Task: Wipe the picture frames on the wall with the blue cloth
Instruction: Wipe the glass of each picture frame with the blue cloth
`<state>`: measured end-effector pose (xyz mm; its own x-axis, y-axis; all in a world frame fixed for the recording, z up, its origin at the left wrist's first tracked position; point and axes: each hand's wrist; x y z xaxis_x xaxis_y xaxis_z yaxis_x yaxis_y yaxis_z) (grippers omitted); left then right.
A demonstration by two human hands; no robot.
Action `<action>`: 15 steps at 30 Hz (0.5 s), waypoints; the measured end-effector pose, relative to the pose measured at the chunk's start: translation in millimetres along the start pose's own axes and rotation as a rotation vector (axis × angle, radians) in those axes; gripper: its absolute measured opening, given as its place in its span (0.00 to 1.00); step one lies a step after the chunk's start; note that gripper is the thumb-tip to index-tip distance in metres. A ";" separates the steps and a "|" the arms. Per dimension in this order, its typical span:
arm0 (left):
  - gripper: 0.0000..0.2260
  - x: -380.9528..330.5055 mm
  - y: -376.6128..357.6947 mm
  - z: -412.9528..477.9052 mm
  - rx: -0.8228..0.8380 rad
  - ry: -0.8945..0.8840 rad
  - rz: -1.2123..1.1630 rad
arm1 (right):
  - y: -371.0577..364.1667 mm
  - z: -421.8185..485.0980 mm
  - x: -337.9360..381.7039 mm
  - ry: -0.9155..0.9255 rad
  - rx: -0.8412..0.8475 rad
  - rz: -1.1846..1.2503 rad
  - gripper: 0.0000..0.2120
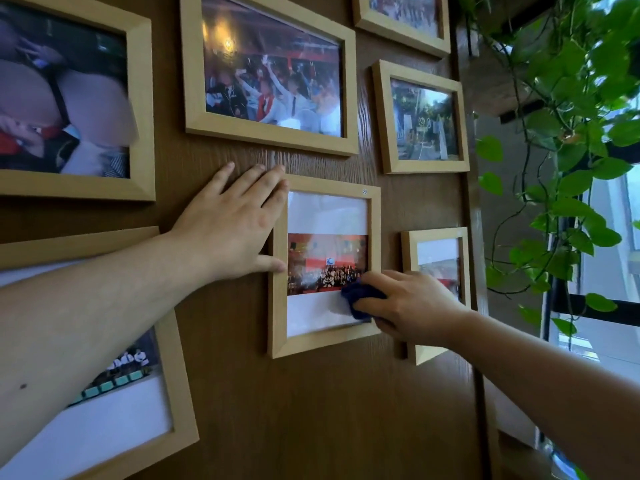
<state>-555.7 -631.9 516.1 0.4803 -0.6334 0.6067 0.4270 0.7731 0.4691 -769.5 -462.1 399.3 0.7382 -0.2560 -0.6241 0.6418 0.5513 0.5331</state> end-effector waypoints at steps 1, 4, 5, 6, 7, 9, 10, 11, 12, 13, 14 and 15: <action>0.50 0.0 1.5 -0.2 0.005 -0.001 0.008 | 4.5 3.4 -2.1 -0.020 -0.039 0.000 0.13; 0.47 1.5 8.4 -2.6 0.013 -0.025 0.047 | 24.9 22.0 -15.5 -0.111 -0.220 0.060 0.15; 0.45 4.1 13.1 -2.2 -0.006 -0.026 0.051 | 33.1 30.9 -22.7 -0.150 -0.295 0.075 0.16; 0.44 7.8 19.9 -0.8 -0.035 -0.024 0.051 | 41.4 41.2 -30.7 -0.190 -0.360 0.080 0.16; 0.43 12.0 27.3 1.2 -0.071 -0.025 0.048 | 49.5 51.9 -37.9 -0.232 -0.411 0.089 0.17; 0.39 24.6 42.8 9.7 -0.158 -0.027 0.038 | 65.6 76.9 -52.6 -0.318 -0.504 0.130 0.17; 0.37 32.1 50.4 15.2 -0.195 -0.021 0.037 | 73.3 90.2 -59.9 -0.355 -0.539 0.153 0.18; 0.36 39.3 56.6 20.5 -0.226 -0.006 0.044 | 79.7 102.9 -66.3 -0.387 -0.566 0.166 0.19; 0.35 49.1 64.1 27.0 -0.249 0.018 0.061 | 87.6 118.9 -73.9 -0.409 -0.591 0.170 0.20; 0.35 56.5 69.2 31.5 -0.263 0.039 0.086 | 93.3 131.7 -78.2 -0.425 -0.611 0.179 0.20; 0.36 65.6 74.6 36.0 -0.271 0.063 0.116 | 100.6 146.0 -82.4 -0.435 -0.638 0.192 0.20; 0.37 74.5 78.9 39.5 -0.273 0.092 0.139 | 107.3 159.8 -85.3 -0.437 -0.666 0.209 0.19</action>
<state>-516.5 -616.8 623.7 0.6100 -0.5326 0.5867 0.5365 0.8225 0.1888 -730.4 -508.0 600.9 0.9313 -0.3060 -0.1977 0.3259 0.9422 0.0771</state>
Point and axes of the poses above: each hand's wrist, its own z-axis towards the middle knuckle, its own y-axis out of the back of the hand, x = y × z, and after that the axes turned 7 degrees about -z, right-handed
